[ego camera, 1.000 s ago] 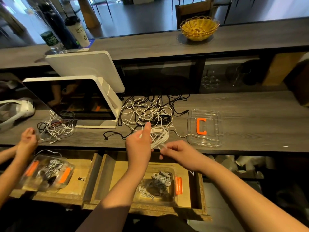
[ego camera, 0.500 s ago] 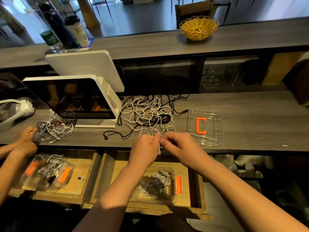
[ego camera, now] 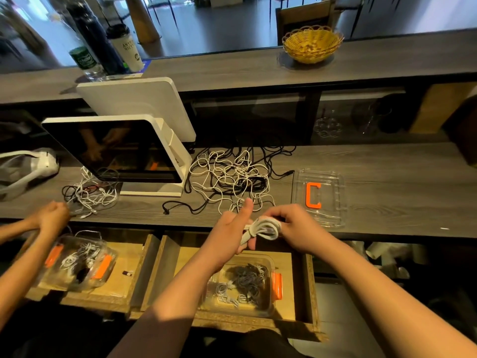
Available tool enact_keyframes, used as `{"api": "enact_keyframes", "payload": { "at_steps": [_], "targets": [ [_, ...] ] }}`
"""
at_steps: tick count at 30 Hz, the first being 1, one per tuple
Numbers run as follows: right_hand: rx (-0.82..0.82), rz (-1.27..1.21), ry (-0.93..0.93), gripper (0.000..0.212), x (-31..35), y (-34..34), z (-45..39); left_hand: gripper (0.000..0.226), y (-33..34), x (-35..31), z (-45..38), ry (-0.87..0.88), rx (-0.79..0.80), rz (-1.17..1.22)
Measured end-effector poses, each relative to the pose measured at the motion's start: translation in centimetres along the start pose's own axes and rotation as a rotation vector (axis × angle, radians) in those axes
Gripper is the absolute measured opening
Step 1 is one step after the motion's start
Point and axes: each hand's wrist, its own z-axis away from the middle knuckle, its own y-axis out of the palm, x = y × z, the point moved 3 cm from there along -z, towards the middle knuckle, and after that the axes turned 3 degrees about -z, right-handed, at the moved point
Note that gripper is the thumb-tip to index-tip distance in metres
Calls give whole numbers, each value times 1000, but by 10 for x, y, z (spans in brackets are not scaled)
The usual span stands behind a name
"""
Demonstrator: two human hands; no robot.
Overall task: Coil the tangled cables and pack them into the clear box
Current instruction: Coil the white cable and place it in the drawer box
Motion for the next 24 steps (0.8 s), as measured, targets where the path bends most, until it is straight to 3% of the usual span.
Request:
{"api": "enact_keyframes", "payload": {
  "at_steps": [4,8,10,15,24],
  "targets": [
    [-13,7,32,13,0,9,2,66,-2,2,0,-51,-15,272],
    [15,7,86,21,-6,8,3,47,0,14,-3,-61,174,489],
    [35,7,97,21,-7,8,4,38,0,17,-5,-74,195,529],
    [100,51,71,28,0,11,5,26,-4,27,-12,-64,-10,213],
    [58,163,33,29,5,7,9,18,5,36,-17,-111,-325,218]
  ]
}}
